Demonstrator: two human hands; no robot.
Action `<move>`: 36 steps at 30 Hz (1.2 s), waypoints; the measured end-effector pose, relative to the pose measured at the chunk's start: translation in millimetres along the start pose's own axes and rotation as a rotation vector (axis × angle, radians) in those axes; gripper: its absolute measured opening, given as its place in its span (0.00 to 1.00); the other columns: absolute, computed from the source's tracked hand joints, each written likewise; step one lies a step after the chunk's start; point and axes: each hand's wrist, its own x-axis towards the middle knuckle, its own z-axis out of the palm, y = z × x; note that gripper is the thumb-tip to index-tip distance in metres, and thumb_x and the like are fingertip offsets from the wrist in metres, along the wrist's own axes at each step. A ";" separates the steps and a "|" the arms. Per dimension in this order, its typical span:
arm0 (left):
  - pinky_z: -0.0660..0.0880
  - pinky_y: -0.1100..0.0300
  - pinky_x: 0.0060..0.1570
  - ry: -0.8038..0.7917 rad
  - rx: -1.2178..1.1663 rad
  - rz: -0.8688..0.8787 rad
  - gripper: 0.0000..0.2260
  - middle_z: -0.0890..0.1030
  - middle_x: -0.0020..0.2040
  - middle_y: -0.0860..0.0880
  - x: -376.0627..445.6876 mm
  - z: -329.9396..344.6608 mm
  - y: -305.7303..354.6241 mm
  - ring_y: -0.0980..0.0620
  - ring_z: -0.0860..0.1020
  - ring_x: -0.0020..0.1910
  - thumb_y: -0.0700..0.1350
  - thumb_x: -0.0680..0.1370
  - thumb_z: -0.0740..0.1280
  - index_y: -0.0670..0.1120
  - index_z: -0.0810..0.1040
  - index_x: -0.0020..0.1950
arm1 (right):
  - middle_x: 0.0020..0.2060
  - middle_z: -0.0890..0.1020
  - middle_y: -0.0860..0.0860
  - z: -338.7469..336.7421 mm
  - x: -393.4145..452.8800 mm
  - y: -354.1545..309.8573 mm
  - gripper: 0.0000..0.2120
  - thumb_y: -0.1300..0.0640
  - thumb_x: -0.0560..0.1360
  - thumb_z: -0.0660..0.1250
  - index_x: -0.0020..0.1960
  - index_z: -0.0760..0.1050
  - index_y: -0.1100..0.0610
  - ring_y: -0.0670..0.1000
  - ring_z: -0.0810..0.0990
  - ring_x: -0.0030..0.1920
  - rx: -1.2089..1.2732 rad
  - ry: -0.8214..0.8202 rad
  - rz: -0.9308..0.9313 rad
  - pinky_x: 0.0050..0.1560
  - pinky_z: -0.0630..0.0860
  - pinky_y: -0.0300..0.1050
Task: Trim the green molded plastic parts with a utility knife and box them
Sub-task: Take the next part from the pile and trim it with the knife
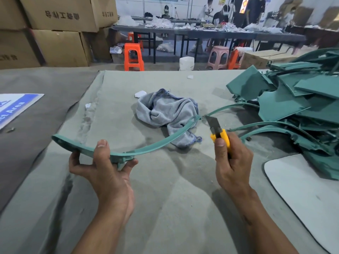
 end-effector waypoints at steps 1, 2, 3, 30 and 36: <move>0.80 0.51 0.37 -0.005 0.001 -0.002 0.36 0.81 0.48 0.63 -0.8 0.0 -0.4 0.51 0.81 0.47 0.58 0.67 0.71 0.56 0.59 0.72 | 0.29 0.67 0.47 -0.1 -0.4 0.0 0.15 0.44 0.87 0.57 0.44 0.69 0.49 0.48 0.67 0.28 -0.006 -0.023 -0.019 0.28 0.62 0.45; 0.80 0.51 0.37 -0.009 0.002 -0.002 0.36 0.82 0.48 0.63 -1.4 0.5 -0.5 0.50 0.80 0.48 0.57 0.67 0.71 0.56 0.59 0.72 | 0.28 0.67 0.47 0.8 -0.7 0.1 0.16 0.43 0.87 0.57 0.43 0.70 0.50 0.48 0.67 0.28 -0.027 -0.041 -0.025 0.29 0.63 0.45; 0.80 0.51 0.37 -0.010 -0.001 0.002 0.37 0.82 0.47 0.63 -1.4 1.0 -0.4 0.49 0.80 0.48 0.57 0.67 0.70 0.56 0.59 0.72 | 0.28 0.67 0.47 2.2 -0.9 0.7 0.18 0.42 0.86 0.57 0.43 0.71 0.51 0.49 0.67 0.28 -0.063 -0.054 -0.011 0.29 0.63 0.45; 0.84 0.46 0.43 -0.069 0.030 -0.218 0.08 0.87 0.51 0.44 -5.0 7.1 -11.1 0.42 0.86 0.49 0.44 0.84 0.64 0.45 0.83 0.54 | 0.33 0.85 0.42 30.0 8.9 -6.8 0.12 0.57 0.79 0.74 0.38 0.84 0.46 0.39 0.81 0.34 0.073 -0.210 0.470 0.38 0.76 0.38; 0.84 0.51 0.44 -0.025 0.005 -0.251 0.10 0.87 0.53 0.47 -5.4 9.5 -13.9 0.44 0.86 0.50 0.46 0.86 0.61 0.49 0.82 0.58 | 0.70 0.76 0.53 91.1 82.7 7.6 0.38 0.36 0.70 0.76 0.75 0.72 0.51 0.56 0.73 0.72 -0.313 -0.493 0.436 0.70 0.72 0.53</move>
